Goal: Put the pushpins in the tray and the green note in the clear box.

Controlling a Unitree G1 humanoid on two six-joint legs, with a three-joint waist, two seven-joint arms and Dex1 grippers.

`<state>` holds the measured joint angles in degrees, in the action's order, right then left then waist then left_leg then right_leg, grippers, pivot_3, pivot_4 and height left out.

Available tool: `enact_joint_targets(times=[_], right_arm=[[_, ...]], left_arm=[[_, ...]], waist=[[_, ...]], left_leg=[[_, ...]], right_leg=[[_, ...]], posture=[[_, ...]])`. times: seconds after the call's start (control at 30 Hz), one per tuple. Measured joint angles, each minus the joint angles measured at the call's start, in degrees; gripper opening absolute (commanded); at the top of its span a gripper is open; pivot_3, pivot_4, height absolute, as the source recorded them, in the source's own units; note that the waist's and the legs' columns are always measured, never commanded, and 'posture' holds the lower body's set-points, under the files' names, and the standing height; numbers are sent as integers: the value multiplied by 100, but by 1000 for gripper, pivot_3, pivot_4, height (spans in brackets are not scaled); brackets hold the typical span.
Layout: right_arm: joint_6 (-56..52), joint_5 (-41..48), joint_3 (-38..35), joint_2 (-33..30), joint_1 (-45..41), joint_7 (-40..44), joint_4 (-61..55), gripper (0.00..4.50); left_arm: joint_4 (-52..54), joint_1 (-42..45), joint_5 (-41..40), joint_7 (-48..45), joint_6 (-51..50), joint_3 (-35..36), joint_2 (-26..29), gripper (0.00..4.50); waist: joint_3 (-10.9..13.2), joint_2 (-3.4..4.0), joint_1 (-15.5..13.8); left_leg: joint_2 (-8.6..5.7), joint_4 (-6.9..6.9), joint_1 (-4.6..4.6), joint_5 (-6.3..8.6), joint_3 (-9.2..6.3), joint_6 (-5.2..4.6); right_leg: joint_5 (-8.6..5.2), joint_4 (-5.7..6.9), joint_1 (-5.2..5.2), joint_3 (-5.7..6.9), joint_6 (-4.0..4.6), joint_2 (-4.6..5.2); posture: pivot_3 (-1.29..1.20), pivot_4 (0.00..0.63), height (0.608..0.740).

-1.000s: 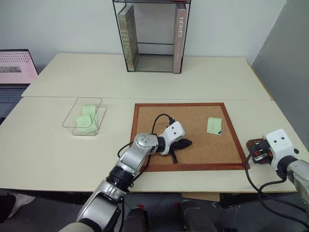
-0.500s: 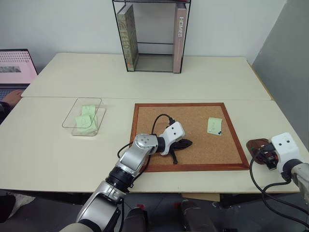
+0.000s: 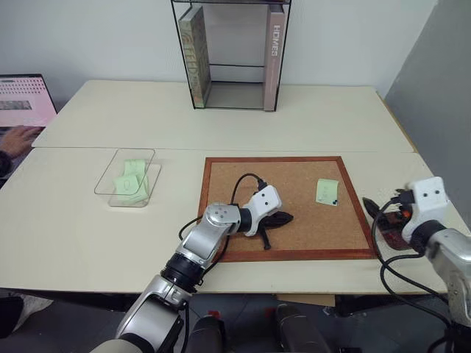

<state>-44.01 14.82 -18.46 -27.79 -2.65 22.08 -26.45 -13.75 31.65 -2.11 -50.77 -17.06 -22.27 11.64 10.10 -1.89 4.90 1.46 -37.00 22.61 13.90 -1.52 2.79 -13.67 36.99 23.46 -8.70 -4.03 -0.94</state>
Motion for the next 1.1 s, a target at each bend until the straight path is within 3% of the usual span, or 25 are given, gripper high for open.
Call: enact_joint_targets(times=[0.3, 1.1], right_arm=[[228, -52, 810, 662, -471, -342, 620, 4464], [767, -223, 1086, 777, -595, -361, 1324, 13]], left_arm=[[-8, 9, 8, 0, 0, 0, 4, 0], [10, 9, 20, -27, 0, 0, 31, 0]], waist=[[0, 1, 1], [0, 1, 11]], left_leg=[[0, 0, 1, 0, 1, 0], [1, 1, 1, 0, -1, 0]], right_leg=[[0, 1, 2, 0, 0, 0], [1, 1, 3, 1, -2, -1]], posture=[[0, 150, 740], [0, 150, 740]])
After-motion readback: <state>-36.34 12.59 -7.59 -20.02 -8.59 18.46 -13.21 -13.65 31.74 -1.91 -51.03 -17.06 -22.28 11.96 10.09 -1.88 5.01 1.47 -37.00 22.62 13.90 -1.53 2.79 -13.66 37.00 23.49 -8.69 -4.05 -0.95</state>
